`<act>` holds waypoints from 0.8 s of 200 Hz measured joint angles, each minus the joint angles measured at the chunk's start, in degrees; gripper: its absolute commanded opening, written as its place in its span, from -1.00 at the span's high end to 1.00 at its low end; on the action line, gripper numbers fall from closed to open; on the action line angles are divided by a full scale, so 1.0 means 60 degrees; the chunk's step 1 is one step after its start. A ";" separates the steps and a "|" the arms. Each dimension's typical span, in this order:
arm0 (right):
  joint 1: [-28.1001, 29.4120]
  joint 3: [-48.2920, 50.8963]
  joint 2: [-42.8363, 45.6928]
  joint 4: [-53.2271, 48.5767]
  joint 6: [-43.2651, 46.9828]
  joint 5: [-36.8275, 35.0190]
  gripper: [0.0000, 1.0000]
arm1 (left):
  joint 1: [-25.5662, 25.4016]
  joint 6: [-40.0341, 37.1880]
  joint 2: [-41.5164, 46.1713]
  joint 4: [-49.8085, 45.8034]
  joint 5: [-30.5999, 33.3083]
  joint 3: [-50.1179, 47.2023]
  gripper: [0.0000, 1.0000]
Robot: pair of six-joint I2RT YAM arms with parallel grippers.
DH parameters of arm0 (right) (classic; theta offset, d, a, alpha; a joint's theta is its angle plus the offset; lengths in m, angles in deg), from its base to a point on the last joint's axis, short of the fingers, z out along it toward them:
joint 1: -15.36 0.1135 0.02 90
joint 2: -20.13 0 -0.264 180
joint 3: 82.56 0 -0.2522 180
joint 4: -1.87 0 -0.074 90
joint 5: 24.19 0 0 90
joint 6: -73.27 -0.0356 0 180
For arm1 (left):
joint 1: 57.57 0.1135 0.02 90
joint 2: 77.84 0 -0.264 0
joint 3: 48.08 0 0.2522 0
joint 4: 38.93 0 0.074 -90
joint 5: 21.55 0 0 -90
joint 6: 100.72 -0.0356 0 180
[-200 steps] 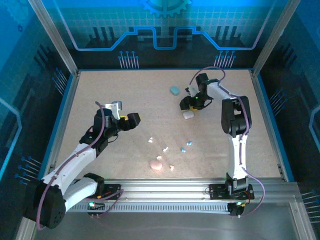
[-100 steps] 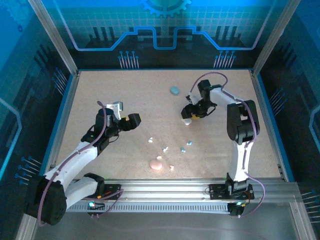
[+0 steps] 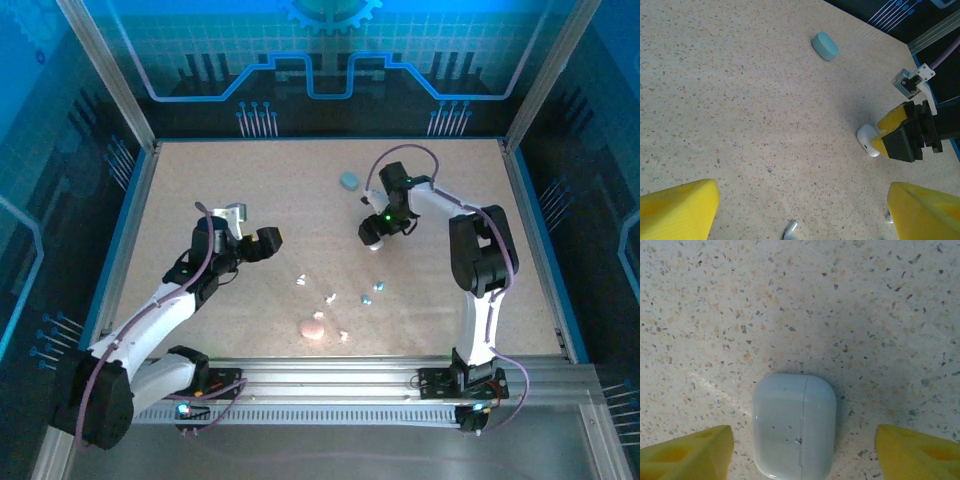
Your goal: Insert the wireless bluetooth earbuds into the charging case
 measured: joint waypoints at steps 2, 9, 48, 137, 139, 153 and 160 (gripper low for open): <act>0.0007 0.0000 0.0000 0.0000 -0.0004 -0.0022 -0.45 | 0.0000 0.0000 0.0000 0.0000 0.0000 0.0000 -0.76; 0.0058 -0.0004 -0.0007 -0.0004 0.0022 -0.0051 -0.44 | 0.0000 0.0000 0.0004 -0.0004 0.0000 0.0000 -0.77; 0.0233 -0.0004 -0.0153 -0.0011 0.0135 -0.0138 -0.35 | 0.0000 0.0000 0.0040 -0.0004 0.0004 0.0000 -0.77; 0.0372 -0.0007 -0.0390 -0.0018 0.0361 -0.0809 -0.02 | 0.0000 0.0004 0.0044 0.0000 -0.0004 0.0000 -0.73; 0.0375 -0.0007 -0.0390 -0.0011 0.0393 -0.0827 0.00 | 0.0000 0.0007 0.0047 0.0000 -0.0004 0.0000 -0.73; 0.0386 -0.0007 -0.0382 0.0000 0.0437 -0.0922 0.10 | 0.0000 0.0011 0.0044 0.0000 -0.0018 0.0000 -0.71; 0.0390 0.0000 -0.0339 0.0004 0.0437 -0.0922 0.14 | 0.0000 0.0015 0.0044 0.0000 -0.0033 0.0000 -0.68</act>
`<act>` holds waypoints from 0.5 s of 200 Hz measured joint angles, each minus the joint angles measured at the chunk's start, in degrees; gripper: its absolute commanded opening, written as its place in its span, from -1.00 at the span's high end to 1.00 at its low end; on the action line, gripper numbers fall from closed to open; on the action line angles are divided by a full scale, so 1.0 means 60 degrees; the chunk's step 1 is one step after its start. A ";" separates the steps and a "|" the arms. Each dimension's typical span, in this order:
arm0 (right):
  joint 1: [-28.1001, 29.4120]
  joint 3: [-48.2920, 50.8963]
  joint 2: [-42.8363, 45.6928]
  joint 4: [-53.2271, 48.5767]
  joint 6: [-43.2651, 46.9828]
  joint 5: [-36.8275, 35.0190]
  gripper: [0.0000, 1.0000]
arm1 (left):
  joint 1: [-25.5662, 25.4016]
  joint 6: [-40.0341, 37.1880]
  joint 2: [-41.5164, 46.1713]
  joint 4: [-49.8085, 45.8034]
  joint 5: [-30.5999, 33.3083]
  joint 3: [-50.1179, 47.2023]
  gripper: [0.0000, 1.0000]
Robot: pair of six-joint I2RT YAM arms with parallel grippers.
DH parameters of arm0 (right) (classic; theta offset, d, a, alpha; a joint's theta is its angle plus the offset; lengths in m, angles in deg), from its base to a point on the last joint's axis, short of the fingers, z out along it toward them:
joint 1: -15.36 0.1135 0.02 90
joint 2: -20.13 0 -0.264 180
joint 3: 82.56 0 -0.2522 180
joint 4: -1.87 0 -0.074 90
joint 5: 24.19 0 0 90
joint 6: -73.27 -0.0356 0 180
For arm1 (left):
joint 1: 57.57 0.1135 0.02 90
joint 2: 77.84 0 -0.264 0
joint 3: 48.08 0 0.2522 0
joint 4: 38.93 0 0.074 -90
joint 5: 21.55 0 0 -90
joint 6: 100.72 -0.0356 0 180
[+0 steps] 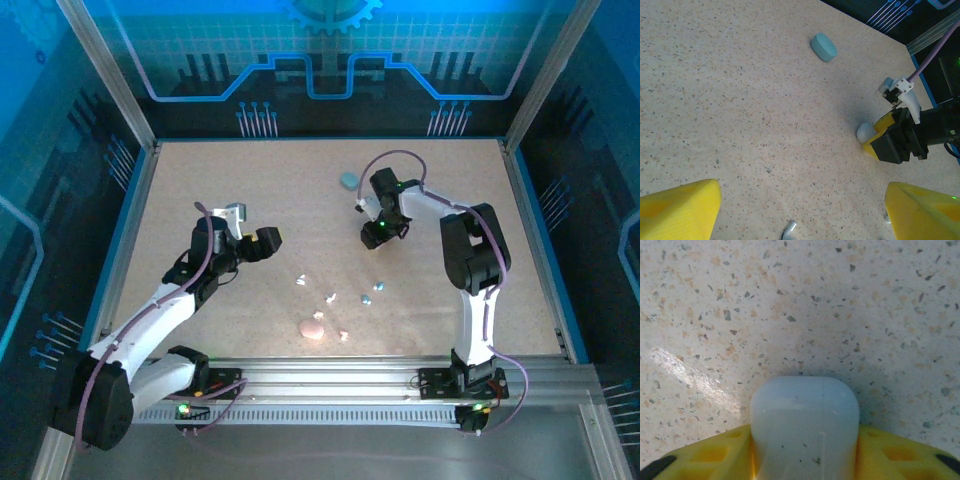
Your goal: Insert the wireless bluetooth earbuds into the charging case
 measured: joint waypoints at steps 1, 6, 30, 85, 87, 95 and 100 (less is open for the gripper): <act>0.0000 0.0000 0.0007 0.0000 -0.0011 0.0000 0.15 | 0.0000 0.0000 0.0000 0.0000 -0.0004 0.0000 -0.68; 0.0007 0.0018 0.0033 0.0000 -0.0011 0.0018 0.17 | 0.0000 0.0015 0.0000 0.0000 -0.0007 0.0004 -0.66; 0.0138 0.0499 0.0634 0.0240 -0.0040 0.0211 0.19 | -0.0004 0.0215 -0.0076 -0.0029 -0.0171 0.0211 -0.58; 0.0925 0.2703 0.5752 0.2670 0.0929 0.1195 0.22 | -0.0270 0.0743 -0.0678 0.0029 -0.1315 0.1698 -0.48; 0.0951 0.2758 0.5905 0.2758 0.1013 0.1217 0.22 | -0.0291 0.0743 -0.0699 0.0044 -0.1348 0.1749 -0.47; 0.1115 0.3038 0.6626 0.3224 0.1428 0.1355 0.21 | -0.0423 0.0743 -0.0827 0.0073 -0.1548 0.2018 -0.47; 0.1198 0.3169 0.6940 0.3435 0.1610 0.1432 0.21 | -0.0503 0.0739 -0.0892 0.0091 -0.1668 0.2178 -0.47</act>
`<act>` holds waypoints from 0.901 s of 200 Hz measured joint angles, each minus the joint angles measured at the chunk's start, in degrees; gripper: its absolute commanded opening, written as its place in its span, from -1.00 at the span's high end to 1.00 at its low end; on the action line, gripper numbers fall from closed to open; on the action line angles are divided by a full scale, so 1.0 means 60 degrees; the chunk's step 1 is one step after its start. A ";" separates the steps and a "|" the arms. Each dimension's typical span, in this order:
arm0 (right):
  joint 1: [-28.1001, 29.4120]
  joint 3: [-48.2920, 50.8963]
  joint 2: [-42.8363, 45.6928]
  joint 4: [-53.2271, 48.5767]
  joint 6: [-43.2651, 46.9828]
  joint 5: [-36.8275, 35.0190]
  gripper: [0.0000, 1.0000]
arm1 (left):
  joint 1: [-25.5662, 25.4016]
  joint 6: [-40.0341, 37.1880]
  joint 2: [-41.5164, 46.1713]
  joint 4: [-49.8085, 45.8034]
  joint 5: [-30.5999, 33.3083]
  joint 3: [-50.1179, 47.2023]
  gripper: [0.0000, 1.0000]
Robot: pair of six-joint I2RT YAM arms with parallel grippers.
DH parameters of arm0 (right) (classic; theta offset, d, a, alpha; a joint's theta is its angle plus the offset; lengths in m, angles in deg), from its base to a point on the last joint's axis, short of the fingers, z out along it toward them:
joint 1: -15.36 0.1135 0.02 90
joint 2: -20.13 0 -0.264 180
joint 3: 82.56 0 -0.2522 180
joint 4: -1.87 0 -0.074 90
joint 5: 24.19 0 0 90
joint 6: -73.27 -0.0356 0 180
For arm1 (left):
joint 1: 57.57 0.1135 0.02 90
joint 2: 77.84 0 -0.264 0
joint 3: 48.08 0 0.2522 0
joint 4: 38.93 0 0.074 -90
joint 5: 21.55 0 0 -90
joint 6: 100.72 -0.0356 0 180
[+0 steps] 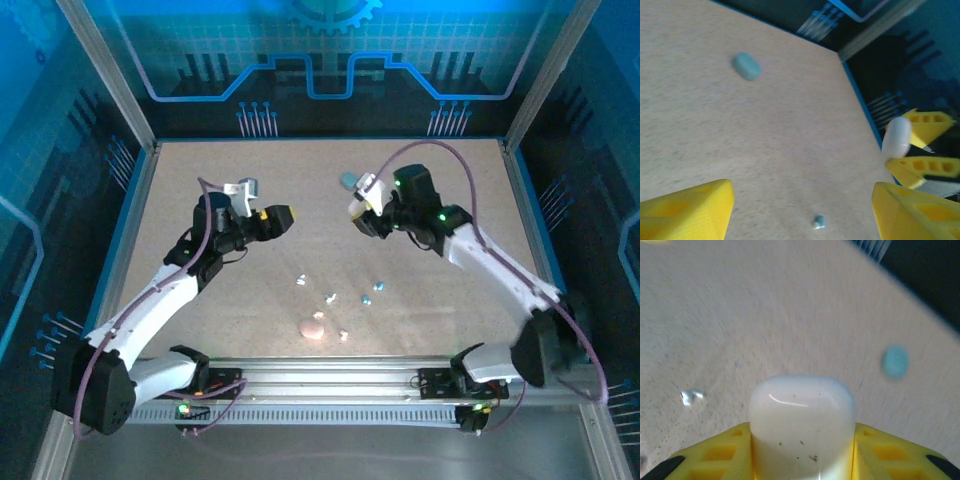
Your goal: Insert the wireless bluetooth earbuds into the charging case
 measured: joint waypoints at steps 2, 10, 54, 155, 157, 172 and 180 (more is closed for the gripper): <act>0.0047 0.0058 0.0164 0.0098 0.0153 0.0025 0.21 | -0.0044 0.0004 -0.0047 -0.0004 -0.0062 0.0080 -0.46; 0.0193 0.0248 0.0579 0.0415 0.0543 0.0106 0.21 | -0.0193 0.0000 -0.0171 -0.0004 -0.0273 0.0350 -0.46; 0.0710 0.0590 0.1271 0.0852 0.2215 0.0262 0.22 | -0.1118 -0.0084 -0.0805 0.0087 -0.1279 0.1643 -0.37; 0.0911 0.0590 0.1271 0.0922 0.2769 0.0233 0.21 | -0.2237 -0.1180 -0.1832 -0.0827 -0.1858 0.2867 -0.03; 0.0911 0.0590 0.1271 0.0922 0.2769 0.0237 0.21 | -0.2244 -0.1206 -0.1847 -0.0863 -0.1858 0.2885 -0.02; 0.0925 0.0590 0.1271 0.0922 0.2769 0.0259 0.20 | -0.2302 -0.1330 -0.1974 -0.1035 -0.1854 0.3031 0.01; 0.0933 0.0590 0.1271 0.0922 0.2769 0.0262 0.20 | -0.2328 -0.1348 -0.2051 -0.1100 -0.1843 0.3118 0.07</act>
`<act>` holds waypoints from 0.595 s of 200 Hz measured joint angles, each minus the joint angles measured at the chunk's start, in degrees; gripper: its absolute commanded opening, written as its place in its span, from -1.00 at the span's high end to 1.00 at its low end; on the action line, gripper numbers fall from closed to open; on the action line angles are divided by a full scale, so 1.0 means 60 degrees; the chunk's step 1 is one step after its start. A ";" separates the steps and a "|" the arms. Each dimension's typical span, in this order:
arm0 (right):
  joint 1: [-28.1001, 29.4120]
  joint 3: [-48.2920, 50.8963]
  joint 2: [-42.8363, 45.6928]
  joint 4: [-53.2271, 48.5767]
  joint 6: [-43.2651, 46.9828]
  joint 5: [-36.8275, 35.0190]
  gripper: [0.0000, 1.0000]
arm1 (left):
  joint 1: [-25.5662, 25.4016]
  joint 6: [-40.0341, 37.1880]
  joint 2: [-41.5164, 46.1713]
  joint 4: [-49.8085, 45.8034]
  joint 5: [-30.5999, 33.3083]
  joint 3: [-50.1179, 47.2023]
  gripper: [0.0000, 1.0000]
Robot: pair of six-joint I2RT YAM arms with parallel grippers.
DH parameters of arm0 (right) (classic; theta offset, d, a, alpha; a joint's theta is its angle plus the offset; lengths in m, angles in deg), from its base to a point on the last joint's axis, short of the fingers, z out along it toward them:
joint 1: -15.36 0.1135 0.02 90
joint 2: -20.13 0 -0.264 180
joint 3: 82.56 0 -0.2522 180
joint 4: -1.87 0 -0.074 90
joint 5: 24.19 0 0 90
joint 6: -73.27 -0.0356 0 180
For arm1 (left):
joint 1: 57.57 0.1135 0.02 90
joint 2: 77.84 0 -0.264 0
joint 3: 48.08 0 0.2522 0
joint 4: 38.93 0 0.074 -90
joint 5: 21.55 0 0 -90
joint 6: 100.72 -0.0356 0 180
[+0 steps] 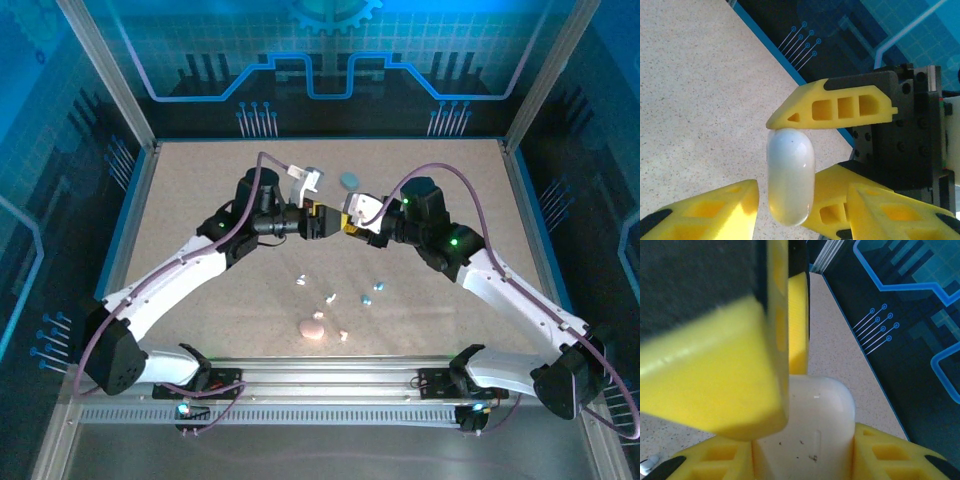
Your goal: Insert the wireless bluetooth earbuds into the charging case
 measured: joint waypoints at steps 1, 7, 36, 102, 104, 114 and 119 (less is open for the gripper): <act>0.0000 0.0000 0.0000 -0.0004 0.0000 0.0004 0.20 | -0.0007 0.0000 -0.0015 -0.0007 0.0011 0.0011 0.07; 0.0000 0.0000 0.0000 0.0000 0.0004 0.0011 0.20 | -0.0029 -0.0018 -0.0069 -0.0025 0.0033 0.0058 0.11; 0.0047 0.0000 0.0004 -0.0004 0.0007 0.0091 0.18 | -0.0095 0.0000 -0.0255 -0.0168 0.0277 0.0149 0.34; 0.0058 0.0412 0.0423 0.0288 0.0135 0.0004 -0.13 | -0.0171 -0.0168 -0.0259 0.0011 0.0357 0.0124 0.76; 0.0051 0.0452 0.0459 0.0321 0.0149 0.0004 -0.13 | -0.0164 -0.0168 -0.0244 0.0058 0.0339 0.0091 0.77; 0.0036 0.0703 0.0718 0.0546 0.0178 0.0062 -0.14 | -0.0142 -0.0164 -0.0157 0.0317 0.0288 -0.0109 0.77; 0.0025 0.0834 0.0852 0.0652 0.0189 0.0113 -0.14 | -0.0124 -0.0160 -0.0109 0.0455 0.0237 -0.0226 0.77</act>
